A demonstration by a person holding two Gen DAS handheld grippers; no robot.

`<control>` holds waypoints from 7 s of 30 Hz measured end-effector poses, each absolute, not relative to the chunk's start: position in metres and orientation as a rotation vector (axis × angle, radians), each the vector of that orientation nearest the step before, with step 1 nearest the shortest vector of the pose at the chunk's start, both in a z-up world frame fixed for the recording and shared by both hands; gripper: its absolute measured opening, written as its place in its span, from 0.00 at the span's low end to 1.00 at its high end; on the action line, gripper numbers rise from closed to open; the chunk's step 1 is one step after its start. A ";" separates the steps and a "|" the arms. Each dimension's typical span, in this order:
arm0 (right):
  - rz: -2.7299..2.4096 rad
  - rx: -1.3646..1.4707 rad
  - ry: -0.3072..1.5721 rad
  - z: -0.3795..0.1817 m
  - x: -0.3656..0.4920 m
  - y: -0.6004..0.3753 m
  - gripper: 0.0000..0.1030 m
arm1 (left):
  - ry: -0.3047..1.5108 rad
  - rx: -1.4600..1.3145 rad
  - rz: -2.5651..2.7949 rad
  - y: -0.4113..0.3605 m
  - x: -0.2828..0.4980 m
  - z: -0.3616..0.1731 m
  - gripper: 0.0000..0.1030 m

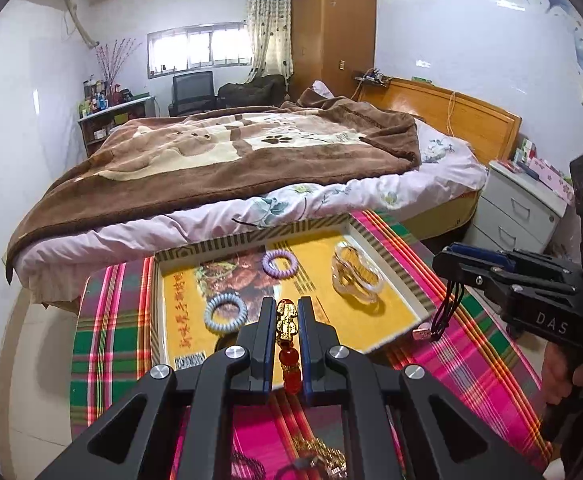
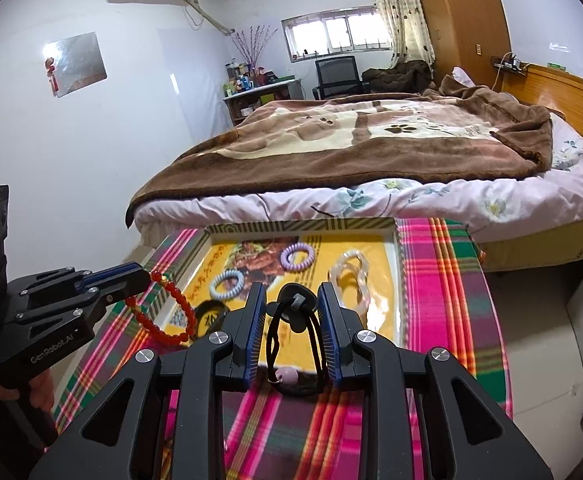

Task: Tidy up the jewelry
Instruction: 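Carry the red bracelet and black cord necklace over the yellow tray with both grippers, then open both grippers to drop the bracelet and necklace into the tray, then grasp the black hair tie with teal bead with the left gripper, then grasp the silver pendant chain with the right gripper while the left holds the hair tie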

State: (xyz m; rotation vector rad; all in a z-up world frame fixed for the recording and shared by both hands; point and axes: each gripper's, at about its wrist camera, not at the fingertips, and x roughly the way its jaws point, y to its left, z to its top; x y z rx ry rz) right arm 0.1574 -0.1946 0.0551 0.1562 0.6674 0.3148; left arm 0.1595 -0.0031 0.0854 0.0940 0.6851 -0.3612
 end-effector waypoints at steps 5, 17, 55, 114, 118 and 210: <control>0.316 0.162 0.689 0.048 0.184 -0.186 0.26 | 0.695 0.068 -0.353 0.007 0.188 0.081 0.10; 0.326 0.158 0.803 0.006 0.241 -0.162 0.26 | 0.756 0.031 -0.319 0.025 0.262 0.058 0.10; 0.271 -0.001 0.902 -0.044 0.299 -0.122 0.27 | 0.917 -0.018 -0.171 0.068 0.294 -0.024 0.20; 0.446 0.038 0.898 -0.038 0.099 -0.159 0.45 | 0.904 0.102 -0.421 0.023 0.056 -0.034 0.70; 0.439 0.038 0.898 -0.037 0.097 -0.161 0.45 | 0.929 0.171 -0.406 0.010 0.059 -0.046 0.60; 0.780 -0.403 0.927 -0.058 0.044 -0.093 0.20 | 0.805 -0.082 -0.292 0.077 0.048 0.003 0.05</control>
